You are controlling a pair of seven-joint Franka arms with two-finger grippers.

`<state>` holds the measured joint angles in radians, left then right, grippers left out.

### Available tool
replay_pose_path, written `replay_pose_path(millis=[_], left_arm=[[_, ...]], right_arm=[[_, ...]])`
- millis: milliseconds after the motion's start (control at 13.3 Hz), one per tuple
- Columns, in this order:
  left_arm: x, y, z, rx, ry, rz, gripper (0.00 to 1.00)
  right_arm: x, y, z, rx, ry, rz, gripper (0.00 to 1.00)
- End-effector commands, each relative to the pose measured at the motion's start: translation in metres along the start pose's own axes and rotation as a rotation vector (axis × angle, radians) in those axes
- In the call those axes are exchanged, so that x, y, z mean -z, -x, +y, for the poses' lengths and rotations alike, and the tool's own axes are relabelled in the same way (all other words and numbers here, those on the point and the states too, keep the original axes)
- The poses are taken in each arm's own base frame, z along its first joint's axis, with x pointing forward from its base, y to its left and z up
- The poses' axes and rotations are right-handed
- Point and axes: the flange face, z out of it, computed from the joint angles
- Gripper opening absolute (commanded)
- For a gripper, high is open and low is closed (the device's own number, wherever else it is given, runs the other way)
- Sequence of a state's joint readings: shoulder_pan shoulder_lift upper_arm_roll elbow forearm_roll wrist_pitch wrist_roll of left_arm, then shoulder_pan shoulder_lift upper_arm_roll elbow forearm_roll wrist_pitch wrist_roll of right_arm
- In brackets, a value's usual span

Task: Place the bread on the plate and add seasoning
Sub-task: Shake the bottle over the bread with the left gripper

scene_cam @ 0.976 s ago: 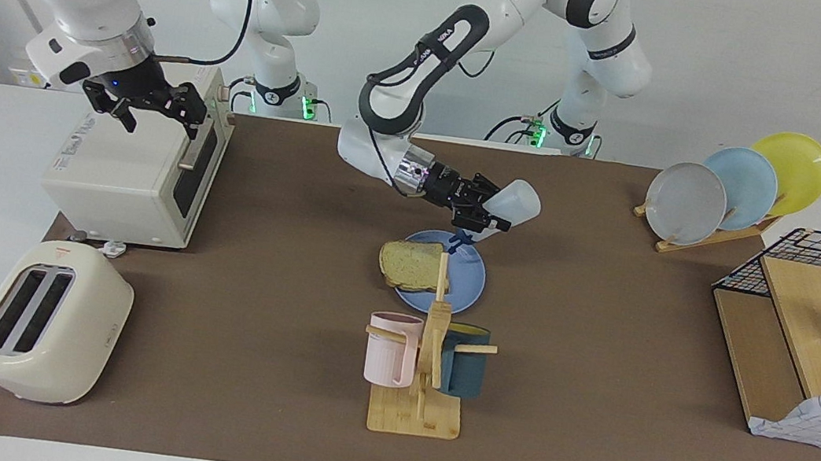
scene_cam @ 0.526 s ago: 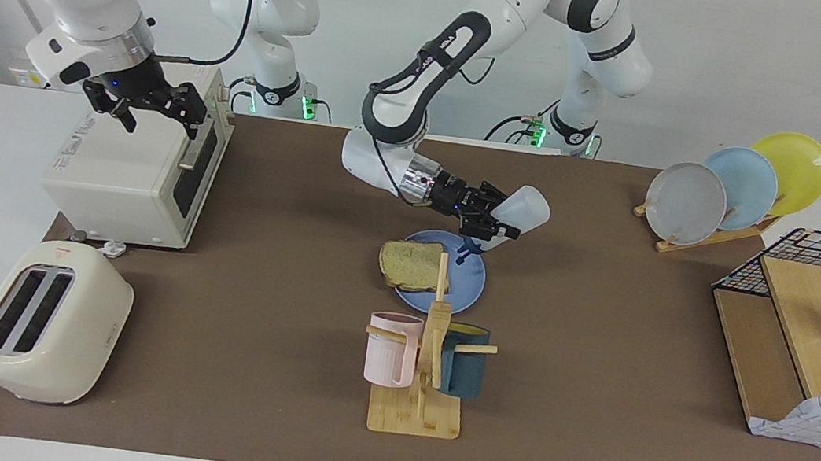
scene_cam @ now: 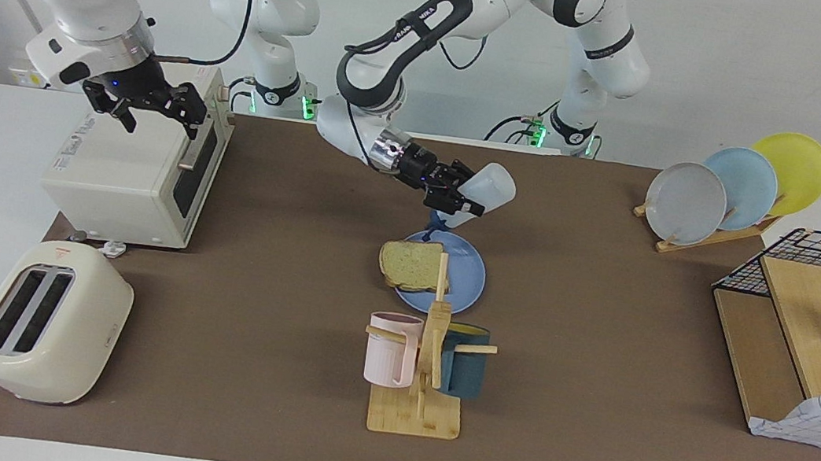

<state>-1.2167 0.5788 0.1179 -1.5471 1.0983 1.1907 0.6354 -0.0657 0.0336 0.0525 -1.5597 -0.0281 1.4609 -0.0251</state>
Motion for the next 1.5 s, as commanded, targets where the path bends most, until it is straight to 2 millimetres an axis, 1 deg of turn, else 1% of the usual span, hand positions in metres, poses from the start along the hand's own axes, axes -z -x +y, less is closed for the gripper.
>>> replay_pose_path(millis=[0,150,225,300,375,601,676,751,826,976,1051,1126,1201,1352,1427], left_arm=[[0.007,0.001,-0.002,0.010,0.021,-0.011,0.00],[-0.007,-0.004,-0.010,0.014,0.031,-0.014,0.00],[-0.022,-0.007,-0.018,0.017,0.043,-0.015,0.00],[-0.039,-0.009,-0.027,0.023,0.058,-0.008,0.00],[-0.064,-0.016,-0.037,0.024,0.077,-0.004,0.00],[-0.119,-0.019,-0.060,0.042,0.089,-0.033,0.00],[-0.129,-0.021,-0.062,0.042,0.099,-0.032,0.00],[-0.129,-0.022,-0.062,0.040,0.098,-0.030,0.00],[-0.128,-0.022,-0.062,0.041,0.098,-0.029,0.00],[-0.109,-0.022,-0.055,0.035,0.087,-0.023,0.00],[-0.082,-0.021,-0.047,0.029,0.063,-0.013,0.00],[-0.065,-0.020,-0.040,0.024,0.060,-0.006,0.00],[-0.039,-0.016,-0.030,0.022,0.045,-0.002,0.00],[-0.005,-0.012,-0.016,0.017,0.025,0.014,0.00],[0.003,-0.010,-0.012,0.016,0.018,0.016,0.00]], right_arm=[[0.001,0.001,0.002,0.017,0.001,0.003,1.00],[0.001,0.001,0.002,0.017,0.001,0.003,1.00],[0.001,0.001,0.002,0.017,0.001,0.003,1.00],[0.001,0.001,0.002,0.016,0.001,0.003,1.00],[0.001,0.001,0.002,0.017,0.001,0.003,1.00],[0.001,0.001,0.002,0.017,0.001,0.003,1.00],[0.001,0.001,0.002,0.016,0.001,0.003,1.00],[0.001,0.001,0.002,0.017,0.001,0.003,1.00],[0.001,0.001,0.002,0.017,0.001,0.003,1.00],[0.001,0.001,0.002,0.017,0.002,0.003,1.00],[0.001,0.001,0.002,0.017,0.002,0.003,1.00],[0.001,0.001,0.002,0.017,0.001,0.003,1.00],[0.001,0.001,0.002,0.017,0.001,0.003,1.00],[0.001,0.001,0.002,0.017,0.002,0.003,1.00],[0.001,0.001,0.002,0.017,0.001,0.003,1.00]])
